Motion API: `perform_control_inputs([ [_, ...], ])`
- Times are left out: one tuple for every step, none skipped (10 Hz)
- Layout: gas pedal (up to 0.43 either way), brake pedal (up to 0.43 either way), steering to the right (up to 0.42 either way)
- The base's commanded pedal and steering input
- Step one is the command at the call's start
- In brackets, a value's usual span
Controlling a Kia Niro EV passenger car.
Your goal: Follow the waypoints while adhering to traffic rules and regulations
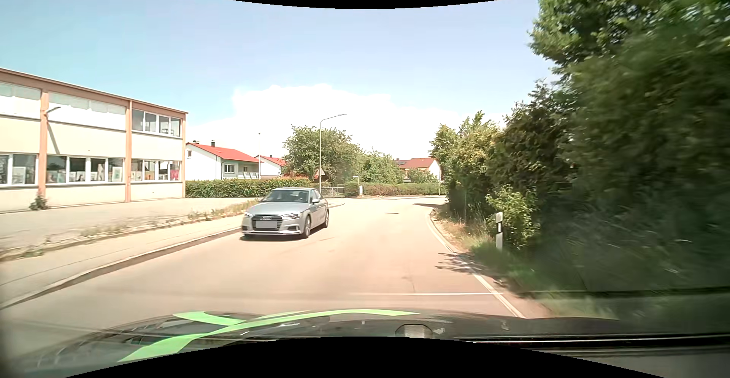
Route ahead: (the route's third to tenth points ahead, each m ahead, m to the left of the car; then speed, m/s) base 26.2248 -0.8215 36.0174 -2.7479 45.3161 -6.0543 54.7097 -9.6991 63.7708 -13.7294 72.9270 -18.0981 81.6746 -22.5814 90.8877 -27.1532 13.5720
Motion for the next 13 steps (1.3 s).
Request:
perform_control_inputs([
  [0.047, 0.0, 0.014],
  [0.047, 0.0, 0.016],
  [0.059, 0.0, 0.019],
  [0.059, 0.0, 0.023],
  [0.059, 0.0, 0.026],
  [0.059, 0.0, 0.029],
  [0.039, 0.0, 0.031],
  [0.039, 0.0, 0.03],
  [0.039, 0.0, 0.031],
  [0.039, 0.0, 0.031],
  [0.039, 0.0, 0.033],
  [0.039, 0.0, 0.036],
  [0.039, 0.0, 0.039],
])
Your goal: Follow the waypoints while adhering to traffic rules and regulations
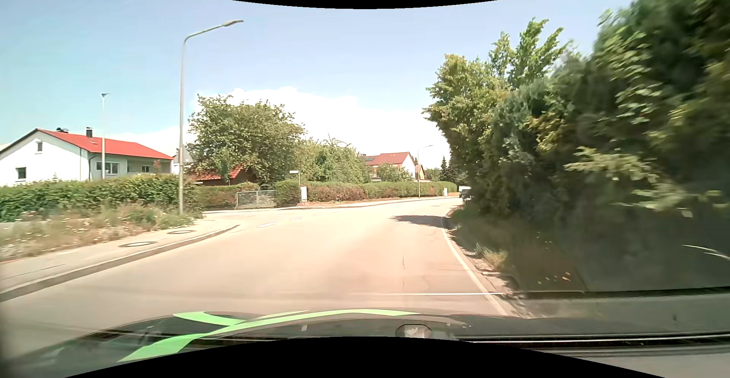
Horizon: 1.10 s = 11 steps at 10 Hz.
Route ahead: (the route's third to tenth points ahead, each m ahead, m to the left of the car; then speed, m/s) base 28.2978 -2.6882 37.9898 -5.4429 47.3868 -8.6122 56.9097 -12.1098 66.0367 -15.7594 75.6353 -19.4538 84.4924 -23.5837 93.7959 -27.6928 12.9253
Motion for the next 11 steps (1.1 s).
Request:
perform_control_inputs([
  [0.039, 0.0, 0.039],
  [0.039, 0.0, 0.039],
  [0.039, 0.0, 0.04],
  [0.039, 0.0, 0.041],
  [0.028, 0.0, 0.043],
  [0.028, 0.0, 0.043],
  [0.028, 0.0, 0.05],
  [0.028, 0.0, 0.055],
  [0.028, 0.0, 0.062],
  [0.028, 0.0, 0.065],
  [0.039, 0.0, 0.059],
])
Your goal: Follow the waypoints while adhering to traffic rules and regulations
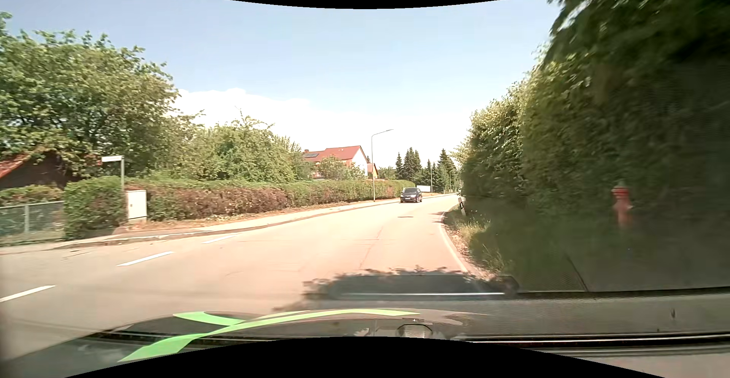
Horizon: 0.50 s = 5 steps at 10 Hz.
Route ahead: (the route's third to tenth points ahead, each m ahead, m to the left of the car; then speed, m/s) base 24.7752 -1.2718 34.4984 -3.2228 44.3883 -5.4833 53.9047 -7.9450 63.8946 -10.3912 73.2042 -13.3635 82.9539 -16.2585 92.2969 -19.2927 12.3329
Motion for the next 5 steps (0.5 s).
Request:
perform_control_inputs([
  [0.059, 0.0, 0.045],
  [0.118, 0.0, 0.036],
  [0.13, 0.0, 0.041],
  [0.138, 0.0, 0.048],
  [0.157, 0.0, 0.047],
])
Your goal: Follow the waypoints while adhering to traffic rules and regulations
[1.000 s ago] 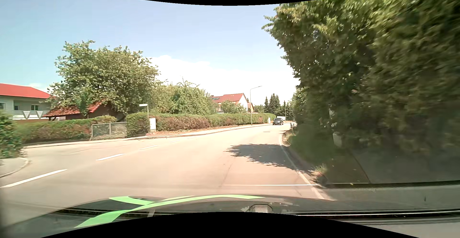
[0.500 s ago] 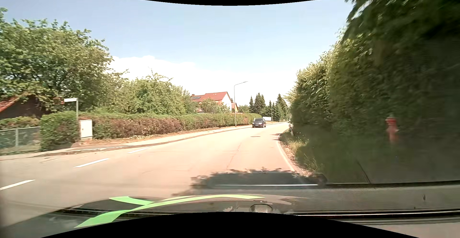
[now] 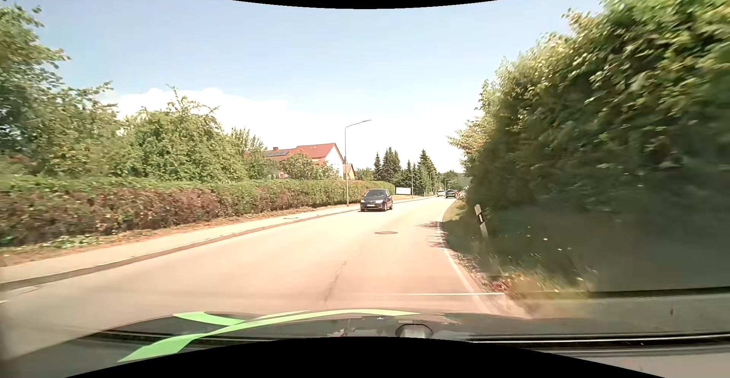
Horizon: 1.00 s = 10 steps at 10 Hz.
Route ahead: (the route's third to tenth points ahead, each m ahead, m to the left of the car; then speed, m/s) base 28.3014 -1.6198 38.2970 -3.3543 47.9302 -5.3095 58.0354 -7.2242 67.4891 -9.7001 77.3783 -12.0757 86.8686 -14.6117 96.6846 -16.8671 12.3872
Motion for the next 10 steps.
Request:
perform_control_inputs([
  [0.169, 0.0, 0.042],
  [0.169, 0.0, 0.041],
  [0.169, 0.0, 0.041],
  [0.169, 0.0, 0.04],
  [0.169, 0.0, 0.039],
  [0.169, 0.0, 0.038],
  [0.169, 0.0, 0.037],
  [0.169, 0.0, 0.037],
  [0.157, 0.0, 0.036],
  [0.15, 0.0, 0.035],
])
